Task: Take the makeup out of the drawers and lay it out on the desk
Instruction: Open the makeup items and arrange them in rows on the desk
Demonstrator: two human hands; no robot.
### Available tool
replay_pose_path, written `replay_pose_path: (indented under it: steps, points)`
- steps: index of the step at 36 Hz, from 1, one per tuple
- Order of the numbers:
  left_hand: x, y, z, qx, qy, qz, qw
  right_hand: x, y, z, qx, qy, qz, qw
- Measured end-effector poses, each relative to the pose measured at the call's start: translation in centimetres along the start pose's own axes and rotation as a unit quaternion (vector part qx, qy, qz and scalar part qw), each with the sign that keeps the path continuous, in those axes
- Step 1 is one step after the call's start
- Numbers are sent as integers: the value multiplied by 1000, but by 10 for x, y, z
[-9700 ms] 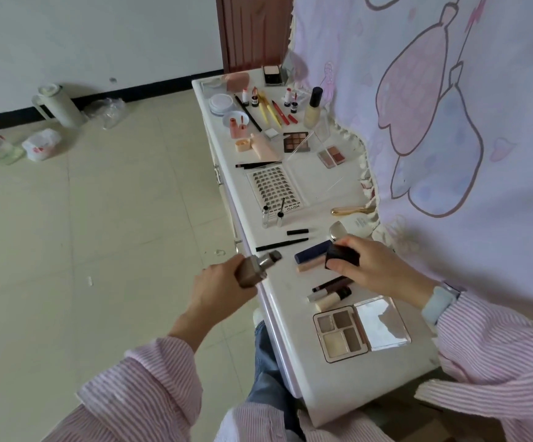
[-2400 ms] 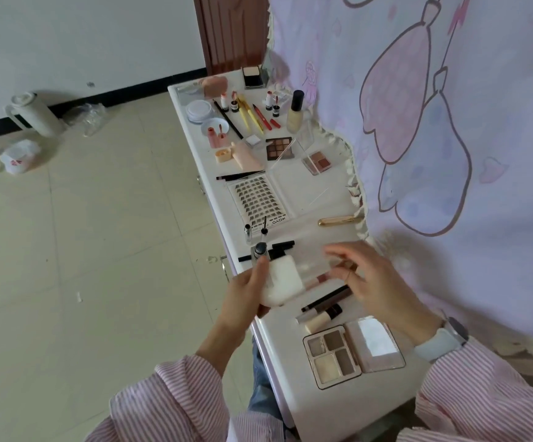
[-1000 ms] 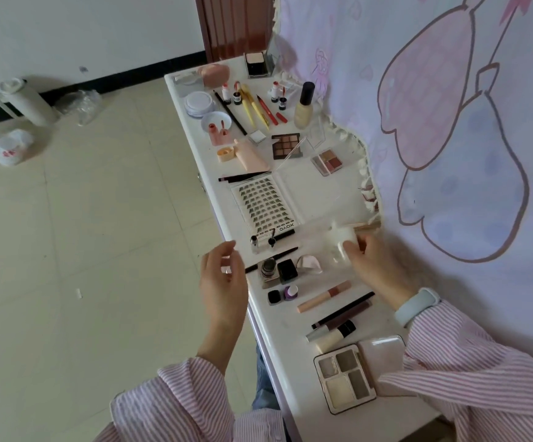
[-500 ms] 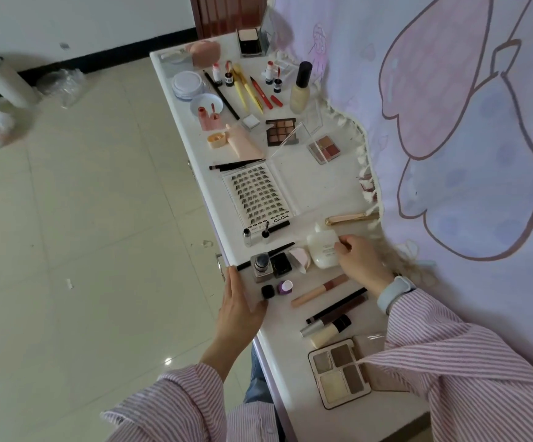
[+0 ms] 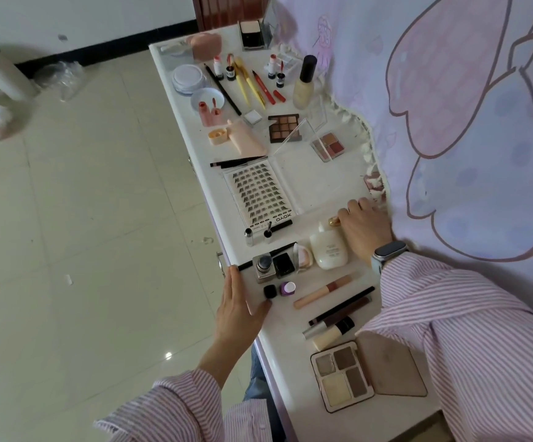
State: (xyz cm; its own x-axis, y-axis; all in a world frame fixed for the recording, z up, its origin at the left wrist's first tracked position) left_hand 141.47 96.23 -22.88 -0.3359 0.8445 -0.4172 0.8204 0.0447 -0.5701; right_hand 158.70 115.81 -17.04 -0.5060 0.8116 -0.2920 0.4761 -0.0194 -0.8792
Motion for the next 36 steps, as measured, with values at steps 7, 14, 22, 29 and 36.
replay_pose_path:
  steps: [7, 14, 22, 29, 36]
  points:
    - [0, -2, 0, -8, 1, -1, 1000, -18, -16, -4, 77, 44, -86, 992]
    - [-2, -8, -1, -3, 7, 10, 1000, -67, -49, -9, 265, 57, -241, 932]
    - [-27, -31, -7, -61, 93, -108, 988, -113, -52, 16, 557, 11, -99, 824]
    - [-84, -45, -52, -107, 303, -63, 945, -151, -59, 49, 629, -123, 239, 729]
    - [-105, -44, -50, -72, 296, -61, 951, -157, -81, 66, 649, -93, 170, 735]
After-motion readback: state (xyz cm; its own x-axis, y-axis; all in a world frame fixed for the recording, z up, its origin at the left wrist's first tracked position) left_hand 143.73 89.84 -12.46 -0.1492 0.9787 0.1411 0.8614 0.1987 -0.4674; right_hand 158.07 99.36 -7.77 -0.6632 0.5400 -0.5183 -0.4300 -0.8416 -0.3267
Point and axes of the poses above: each hand's wrist, its own x-axis towards the middle knuckle, its own y-axis out of the palm, z = x × y, the point moved 4 cm from there along x, towards the middle knuckle, and after that the axes turned 6 degrees about -x, right-handed, at the moved point
